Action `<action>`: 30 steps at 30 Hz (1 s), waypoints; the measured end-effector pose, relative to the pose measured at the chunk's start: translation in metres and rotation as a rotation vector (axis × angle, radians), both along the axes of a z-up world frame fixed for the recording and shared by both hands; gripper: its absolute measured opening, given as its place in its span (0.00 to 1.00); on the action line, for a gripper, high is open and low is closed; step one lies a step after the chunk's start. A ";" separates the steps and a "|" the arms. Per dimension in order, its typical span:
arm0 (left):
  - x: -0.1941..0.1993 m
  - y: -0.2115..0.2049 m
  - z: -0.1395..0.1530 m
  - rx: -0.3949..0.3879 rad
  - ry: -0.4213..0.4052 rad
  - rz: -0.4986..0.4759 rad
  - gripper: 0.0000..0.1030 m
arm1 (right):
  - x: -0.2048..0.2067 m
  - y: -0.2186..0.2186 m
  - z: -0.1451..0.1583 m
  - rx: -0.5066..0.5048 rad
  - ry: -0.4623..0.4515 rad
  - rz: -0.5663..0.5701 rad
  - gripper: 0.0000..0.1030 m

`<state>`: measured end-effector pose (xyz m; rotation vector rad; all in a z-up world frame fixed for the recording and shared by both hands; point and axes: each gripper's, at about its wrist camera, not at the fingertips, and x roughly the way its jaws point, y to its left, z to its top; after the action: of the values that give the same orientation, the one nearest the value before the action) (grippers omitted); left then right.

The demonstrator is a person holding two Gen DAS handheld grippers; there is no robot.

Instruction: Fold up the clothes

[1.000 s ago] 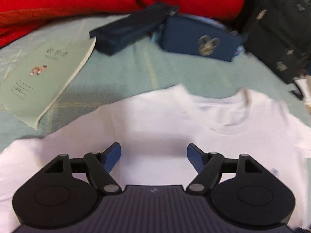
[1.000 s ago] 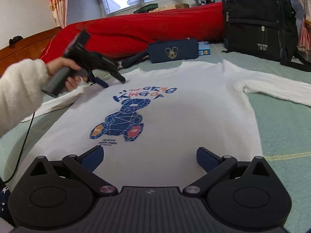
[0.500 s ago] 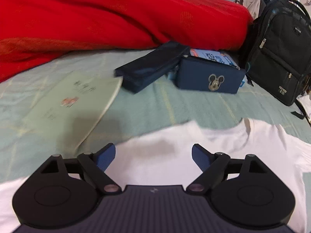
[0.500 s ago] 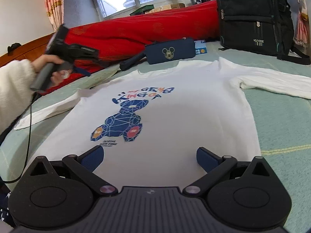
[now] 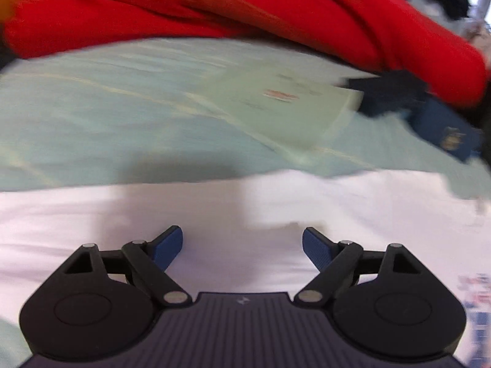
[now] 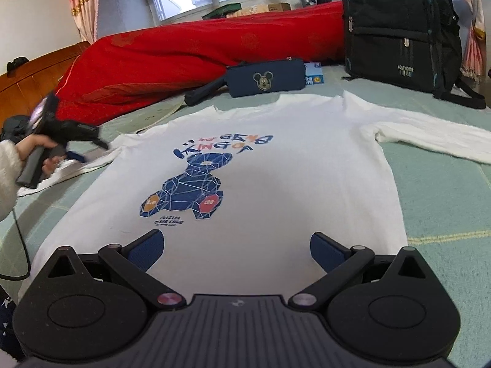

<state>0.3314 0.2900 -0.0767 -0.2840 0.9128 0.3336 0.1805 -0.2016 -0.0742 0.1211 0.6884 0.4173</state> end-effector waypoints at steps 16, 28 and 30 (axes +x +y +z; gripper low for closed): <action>-0.066 0.031 -0.010 0.162 0.006 -0.024 0.86 | -0.014 0.025 0.020 -0.066 -0.017 0.036 1.00; -0.119 -0.064 0.075 0.150 -0.155 -0.325 0.87 | -0.044 0.037 0.037 -0.134 -0.010 0.062 1.00; -0.122 -0.089 0.081 0.075 -0.196 -0.424 0.89 | -0.047 0.036 0.032 -0.131 0.011 0.073 1.00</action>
<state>0.2096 0.2010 0.0042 -0.0478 0.7426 -0.0516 0.1331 -0.1655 -0.0425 -0.0255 0.7309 0.4401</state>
